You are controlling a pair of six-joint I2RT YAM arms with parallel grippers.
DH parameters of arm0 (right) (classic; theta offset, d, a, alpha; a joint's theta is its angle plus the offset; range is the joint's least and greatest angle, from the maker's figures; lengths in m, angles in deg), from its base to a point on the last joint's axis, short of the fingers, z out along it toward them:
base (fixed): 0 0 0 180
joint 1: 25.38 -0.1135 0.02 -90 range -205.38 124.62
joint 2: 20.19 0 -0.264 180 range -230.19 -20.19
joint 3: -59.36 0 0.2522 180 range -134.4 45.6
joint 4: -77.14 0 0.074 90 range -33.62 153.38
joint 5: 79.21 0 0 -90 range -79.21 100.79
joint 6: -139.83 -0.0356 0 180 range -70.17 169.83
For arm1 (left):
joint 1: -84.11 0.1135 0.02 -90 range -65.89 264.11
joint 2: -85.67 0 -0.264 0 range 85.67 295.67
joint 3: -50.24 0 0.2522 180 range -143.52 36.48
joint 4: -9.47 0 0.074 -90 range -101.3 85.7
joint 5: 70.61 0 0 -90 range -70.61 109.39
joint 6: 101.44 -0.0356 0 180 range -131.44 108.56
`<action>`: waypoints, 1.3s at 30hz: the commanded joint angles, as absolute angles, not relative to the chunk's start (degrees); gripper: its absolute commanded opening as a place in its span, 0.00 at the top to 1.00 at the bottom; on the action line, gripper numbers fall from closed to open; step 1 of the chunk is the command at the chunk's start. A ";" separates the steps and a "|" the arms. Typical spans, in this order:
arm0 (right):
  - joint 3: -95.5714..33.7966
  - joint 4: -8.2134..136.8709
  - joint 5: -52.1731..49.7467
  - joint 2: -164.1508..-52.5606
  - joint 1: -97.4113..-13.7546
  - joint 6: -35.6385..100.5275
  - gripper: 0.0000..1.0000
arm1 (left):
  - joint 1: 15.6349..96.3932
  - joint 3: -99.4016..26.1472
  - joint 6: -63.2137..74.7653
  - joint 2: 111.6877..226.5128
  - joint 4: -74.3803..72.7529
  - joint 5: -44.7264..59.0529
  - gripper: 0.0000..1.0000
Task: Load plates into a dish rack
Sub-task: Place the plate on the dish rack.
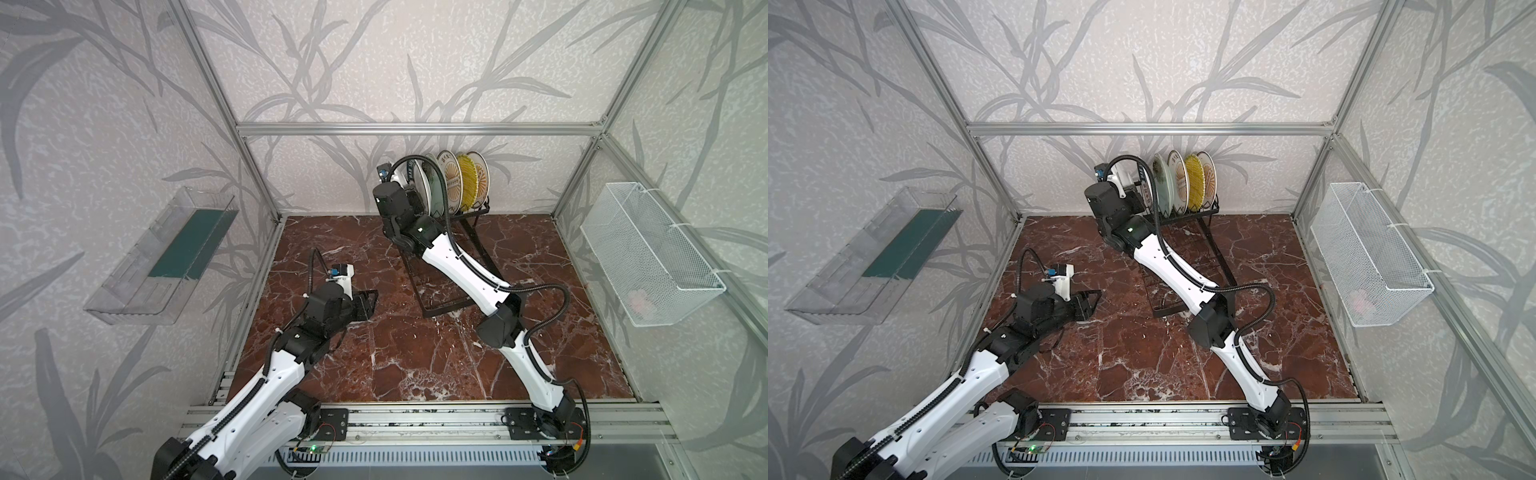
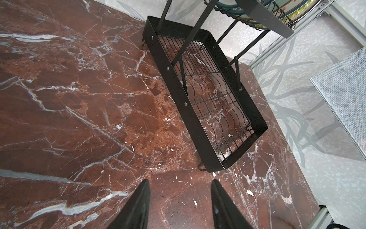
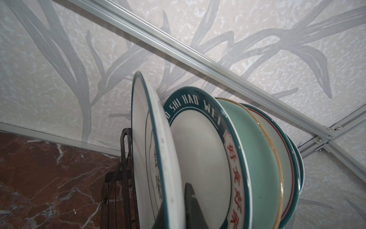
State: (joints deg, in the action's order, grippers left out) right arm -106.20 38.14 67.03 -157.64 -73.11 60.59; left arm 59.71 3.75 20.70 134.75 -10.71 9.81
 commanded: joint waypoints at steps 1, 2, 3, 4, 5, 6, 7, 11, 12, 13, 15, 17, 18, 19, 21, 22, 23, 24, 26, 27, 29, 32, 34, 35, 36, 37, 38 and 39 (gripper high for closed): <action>-106.11 38.99 66.88 -156.25 -72.67 58.72 1.00 | 59.92 4.66 20.67 133.66 -10.63 10.00 0.51; -106.18 38.81 66.86 -156.30 -72.67 58.62 1.00 | 59.94 4.66 20.57 133.60 -10.70 9.99 0.52; -106.14 38.67 66.86 -156.29 -72.58 58.43 1.00 | 59.94 4.55 20.55 133.59 -10.69 9.99 0.52; -106.13 38.58 66.82 -156.32 -72.53 58.27 1.00 | 59.91 4.58 20.59 133.53 -10.70 10.07 0.52; -106.17 38.31 66.71 -156.25 -72.48 58.08 1.00 | 59.94 4.57 20.51 133.58 -10.79 10.13 0.52; -106.15 38.10 66.56 -156.25 -72.35 57.82 0.99 | 59.94 4.49 20.50 133.59 -10.73 10.13 0.52; -106.13 37.78 66.34 -156.26 -72.40 57.54 0.99 | 59.94 4.53 20.48 133.67 -10.78 10.13 0.52; -106.18 36.55 65.61 -156.25 -72.04 56.57 0.97 | 59.93 4.49 20.38 133.66 -10.78 10.12 0.52; -106.18 36.48 65.53 -156.20 -72.05 56.51 0.97 | 60.02 4.49 20.41 133.64 -10.75 10.13 0.52; -106.18 36.34 65.46 -156.16 -72.05 56.57 0.96 | 60.00 4.44 20.43 133.70 -10.63 10.25 0.52; -106.14 36.17 65.23 -156.05 -71.96 56.53 0.93 | 59.99 4.31 20.71 133.81 -10.79 10.29 0.52; -106.18 36.11 64.86 -156.08 -71.88 56.58 0.90 | 59.99 4.00 20.89 134.07 -11.08 10.43 0.51; -106.19 36.11 64.67 -155.99 -71.87 56.56 0.88 | 59.99 3.91 20.90 134.24 -11.14 10.52 0.51; -106.27 36.02 64.37 -156.02 -71.85 56.58 0.87 | 59.95 3.79 20.91 134.44 -11.22 10.57 0.52; -106.44 35.99 64.38 -155.85 -71.79 56.69 0.85 | 60.01 3.61 20.99 134.75 -11.15 10.43 0.51; -106.47 36.01 64.24 -155.79 -71.74 56.77 0.83 | 60.03 3.52 20.96 134.88 -11.15 10.43 0.51; -106.51 36.00 64.18 -155.59 -71.79 56.95 0.82 | 60.00 3.43 21.02 134.89 -11.14 10.43 0.51; -106.49 36.03 64.20 -155.52 -71.78 57.03 0.81 | 59.99 3.43 21.16 134.89 -11.13 10.54 0.51; -106.46 36.13 64.06 -155.31 -71.77 57.29 0.79 | 60.10 3.24 21.86 134.94 -11.35 11.20 0.51; -106.45 36.10 64.13 -155.18 -71.78 57.43 0.78 | 60.08 3.09 22.39 135.03 -11.83 11.87 0.49; -106.36 36.10 64.09 -154.81 -71.79 57.65 0.72 | 60.11 2.90 22.66 135.08 -12.25 12.66 0.48; -106.40 36.12 63.48 -154.26 -71.76 57.92 0.64 | 60.11 2.73 22.76 134.98 -12.39 12.74 0.48; -106.39 36.13 63.44 -153.96 -71.76 58.23 0.58 | 60.07 2.56 22.76 134.97 -12.40 12.52 0.48; -106.36 36.00 63.39 -153.63 -71.79 58.20 0.55 | 60.07 2.55 22.76 134.93 -12.42 12.31 0.48; -106.28 35.90 63.22 -153.30 -71.74 58.22 0.52 | 60.11 2.46 22.62 134.98 -12.32 12.06 0.48; -106.12 35.87 63.02 -153.09 -71.79 58.29 0.49 | 60.05 2.38 22.39 135.07 -12.35 11.59 0.48; -105.96 35.88 62.96 -152.64 -71.78 58.27 0.48 | 60.12 2.24 22.20 135.23 -12.38 11.08 0.48; -105.75 35.92 62.98 -152.29 -71.79 58.24 0.46 | 60.12 2.12 22.03 135.28 -12.37 10.64 0.48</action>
